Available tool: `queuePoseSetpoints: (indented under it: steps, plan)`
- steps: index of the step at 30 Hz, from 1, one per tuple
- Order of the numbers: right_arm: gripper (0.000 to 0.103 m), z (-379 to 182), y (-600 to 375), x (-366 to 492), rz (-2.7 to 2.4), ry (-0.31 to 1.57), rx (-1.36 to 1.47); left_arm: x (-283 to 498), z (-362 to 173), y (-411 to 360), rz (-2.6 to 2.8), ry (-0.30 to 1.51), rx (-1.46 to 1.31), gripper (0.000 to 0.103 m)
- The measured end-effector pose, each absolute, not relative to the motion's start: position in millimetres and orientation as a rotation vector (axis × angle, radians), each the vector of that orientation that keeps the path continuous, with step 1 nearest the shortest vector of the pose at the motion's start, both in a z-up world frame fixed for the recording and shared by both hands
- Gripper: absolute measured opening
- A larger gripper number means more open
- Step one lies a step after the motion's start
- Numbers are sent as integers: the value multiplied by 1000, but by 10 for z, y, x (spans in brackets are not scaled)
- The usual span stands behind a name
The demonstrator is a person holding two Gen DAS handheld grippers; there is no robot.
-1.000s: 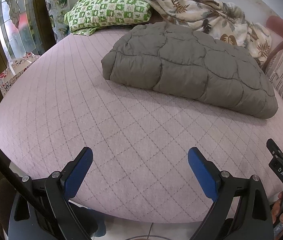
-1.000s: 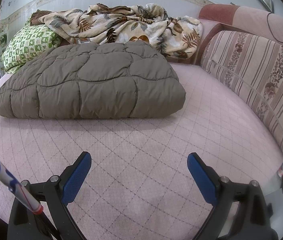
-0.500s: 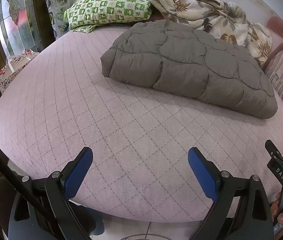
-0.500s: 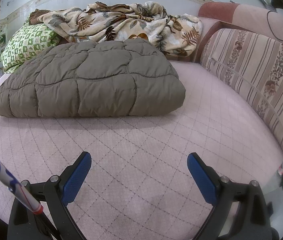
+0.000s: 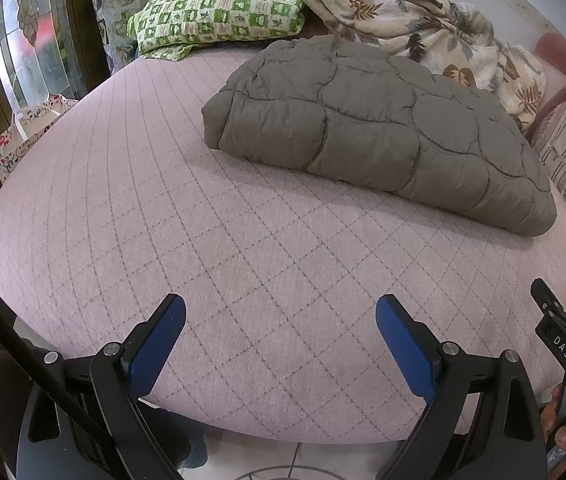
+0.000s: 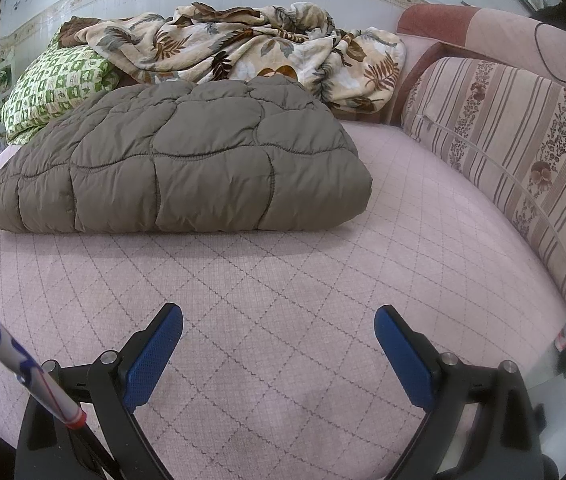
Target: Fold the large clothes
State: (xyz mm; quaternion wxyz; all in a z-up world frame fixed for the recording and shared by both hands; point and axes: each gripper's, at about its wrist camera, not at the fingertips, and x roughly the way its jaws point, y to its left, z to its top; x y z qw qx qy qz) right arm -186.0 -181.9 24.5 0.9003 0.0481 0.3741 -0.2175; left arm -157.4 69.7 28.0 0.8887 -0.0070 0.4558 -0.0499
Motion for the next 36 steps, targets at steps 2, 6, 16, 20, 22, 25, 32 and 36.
queuePoseSetpoints:
  steps: [2, 6, 16, 20, 22, 25, 32, 36]
  plan:
    - [99, 241, -1816, -1858, -449, 773, 99, -1570, 275, 704, -105, 950, -17, 95]
    - [99, 224, -1810, -1860, -448, 774, 95, -1563, 271, 712, -106, 954, -24, 95]
    - [99, 203, -1850, -1851, -450, 787, 124, -1531, 285, 723, -96, 965, -19, 95]
    - [99, 244, -1813, -1878, -442, 763, 111, -1566, 322, 741, -94, 952, -25, 95]
    - [99, 264, -1782, -1888, -437, 751, 98, -1587, 344, 729, -98, 946, -23, 95]
    - [99, 279, -1758, -1891, -434, 743, 83, -1625, 374, 704, -109, 934, -17, 95]
    - [99, 302, -1791, -1894, -435, 738, 102, -1645, 393, 662, -115, 930, -12, 95]
    - [99, 310, -1802, -1907, -439, 735, 105, -1644, 400, 644, -112, 931, -7, 95]
